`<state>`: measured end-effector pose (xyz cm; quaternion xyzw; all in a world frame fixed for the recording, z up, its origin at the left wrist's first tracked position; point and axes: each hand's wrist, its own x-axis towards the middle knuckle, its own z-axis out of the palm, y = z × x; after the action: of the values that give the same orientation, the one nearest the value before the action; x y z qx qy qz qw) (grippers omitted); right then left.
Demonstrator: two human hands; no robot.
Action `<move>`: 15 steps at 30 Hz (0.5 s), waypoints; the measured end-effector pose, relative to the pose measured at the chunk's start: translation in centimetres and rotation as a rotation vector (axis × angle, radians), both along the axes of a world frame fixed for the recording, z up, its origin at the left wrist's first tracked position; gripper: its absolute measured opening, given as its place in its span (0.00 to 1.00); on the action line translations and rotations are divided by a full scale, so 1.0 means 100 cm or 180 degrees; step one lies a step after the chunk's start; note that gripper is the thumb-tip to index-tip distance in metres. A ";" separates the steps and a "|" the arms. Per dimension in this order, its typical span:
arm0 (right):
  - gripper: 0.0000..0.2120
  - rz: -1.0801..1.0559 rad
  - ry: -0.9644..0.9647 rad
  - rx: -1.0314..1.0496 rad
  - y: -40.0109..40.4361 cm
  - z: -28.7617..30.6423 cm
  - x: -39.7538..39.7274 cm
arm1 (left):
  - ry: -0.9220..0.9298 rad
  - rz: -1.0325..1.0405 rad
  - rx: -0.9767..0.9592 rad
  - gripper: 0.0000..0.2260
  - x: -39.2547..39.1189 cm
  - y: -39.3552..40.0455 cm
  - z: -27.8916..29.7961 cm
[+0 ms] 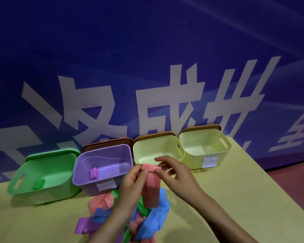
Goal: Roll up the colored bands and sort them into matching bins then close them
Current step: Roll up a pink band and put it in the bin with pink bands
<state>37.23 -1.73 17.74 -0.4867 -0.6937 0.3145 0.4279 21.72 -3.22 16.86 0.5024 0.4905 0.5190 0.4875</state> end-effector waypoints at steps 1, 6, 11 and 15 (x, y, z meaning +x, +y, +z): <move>0.11 -0.0024 0.0211 -0.0272 0.000 0.000 -0.001 | 0.0099 0.0001 0.0091 0.07 0.000 0.000 0.000; 0.02 0.0215 0.0493 -0.0503 0.001 -0.001 -0.003 | 0.0384 -0.0119 0.0275 0.09 -0.003 0.000 0.001; 0.04 0.0439 0.0537 -0.0547 0.007 0.002 -0.002 | 0.0417 -0.0261 0.0448 0.24 -0.008 0.006 0.006; 0.06 0.0651 0.0379 -0.0650 0.009 0.005 -0.001 | 0.0600 -0.0271 0.0589 0.24 -0.013 0.010 0.004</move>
<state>37.10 -0.83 18.21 -0.4349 -0.6774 0.4537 0.3822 20.44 -2.23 17.25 0.6121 0.4623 0.4914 0.4124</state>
